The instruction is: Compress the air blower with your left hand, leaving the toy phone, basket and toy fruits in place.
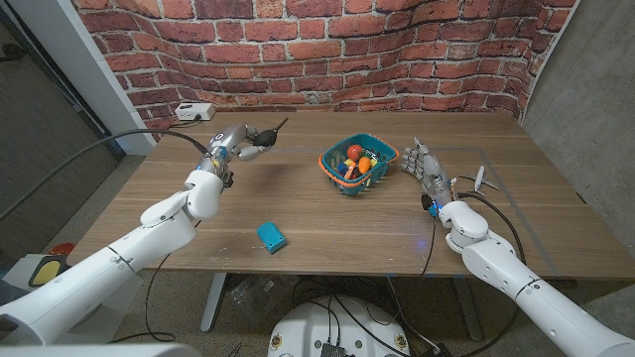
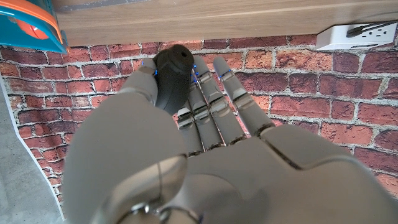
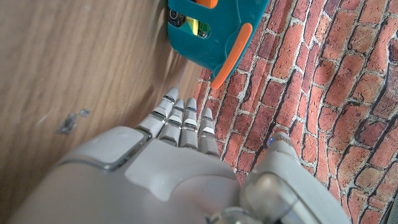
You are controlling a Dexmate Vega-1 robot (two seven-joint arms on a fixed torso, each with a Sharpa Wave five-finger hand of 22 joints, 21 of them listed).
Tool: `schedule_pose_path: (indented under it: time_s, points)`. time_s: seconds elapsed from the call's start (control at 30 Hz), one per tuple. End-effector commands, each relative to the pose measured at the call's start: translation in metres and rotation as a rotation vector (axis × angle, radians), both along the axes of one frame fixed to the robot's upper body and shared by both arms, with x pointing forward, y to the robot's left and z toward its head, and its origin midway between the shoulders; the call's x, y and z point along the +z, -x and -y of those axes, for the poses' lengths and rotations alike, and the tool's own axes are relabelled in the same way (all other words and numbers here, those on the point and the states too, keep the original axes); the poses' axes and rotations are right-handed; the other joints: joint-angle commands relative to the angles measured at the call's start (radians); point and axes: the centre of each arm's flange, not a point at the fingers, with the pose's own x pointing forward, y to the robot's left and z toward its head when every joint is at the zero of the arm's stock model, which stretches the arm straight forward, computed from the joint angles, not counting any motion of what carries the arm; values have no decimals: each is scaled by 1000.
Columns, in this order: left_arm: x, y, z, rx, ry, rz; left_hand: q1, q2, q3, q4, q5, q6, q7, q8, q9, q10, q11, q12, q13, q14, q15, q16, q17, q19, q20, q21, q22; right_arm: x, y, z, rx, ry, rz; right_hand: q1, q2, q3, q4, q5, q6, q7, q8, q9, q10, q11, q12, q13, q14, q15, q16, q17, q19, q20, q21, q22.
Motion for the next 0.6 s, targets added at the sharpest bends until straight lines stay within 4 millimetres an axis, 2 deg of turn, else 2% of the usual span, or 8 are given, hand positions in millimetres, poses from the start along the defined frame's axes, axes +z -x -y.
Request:
schedule_pose_path:
  time_s: [0.03,0.13,0.33,0.6]
  points:
    - [3,-2,2,15,-19,-31,-22,-1,-8,7,0,-5,8,-10,3,-17,3,-5,1,-25,-13,-8,4,-14,-16,-6,3,-2,0,4,-4,-9,0,3,12,-1,-6,-3,3,4,-1,4,7,-1,-3,2,7,1,0,2,10,1,0,6]
    - [4,-3,2,19,-21,-34,-31,-5,-12,11,0,-9,14,-12,3,-26,1,-6,2,-28,-11,-6,4,-21,-17,-10,3,-3,-1,5,-4,-13,-1,3,12,-1,-6,-3,3,5,-1,4,7,-2,-3,2,8,1,0,2,11,1,-1,6]
    - [6,-3,1,29,-21,-44,-66,-17,-29,26,0,-31,12,-20,3,-51,12,-8,2,-53,1,-6,6,-35,-12,-18,3,-3,-1,5,-1,-16,1,3,12,-1,-6,-3,3,4,-1,4,9,-2,-2,2,8,1,0,2,11,1,-2,6]
    - [10,-5,4,48,-35,-53,-97,-25,-43,41,0,-34,10,-19,3,-55,12,-5,2,-60,10,-3,7,-39,-6,-22,3,-8,0,9,1,-27,1,3,12,-1,-6,-3,3,3,-1,4,9,-2,-2,2,9,1,0,2,13,1,-3,6]
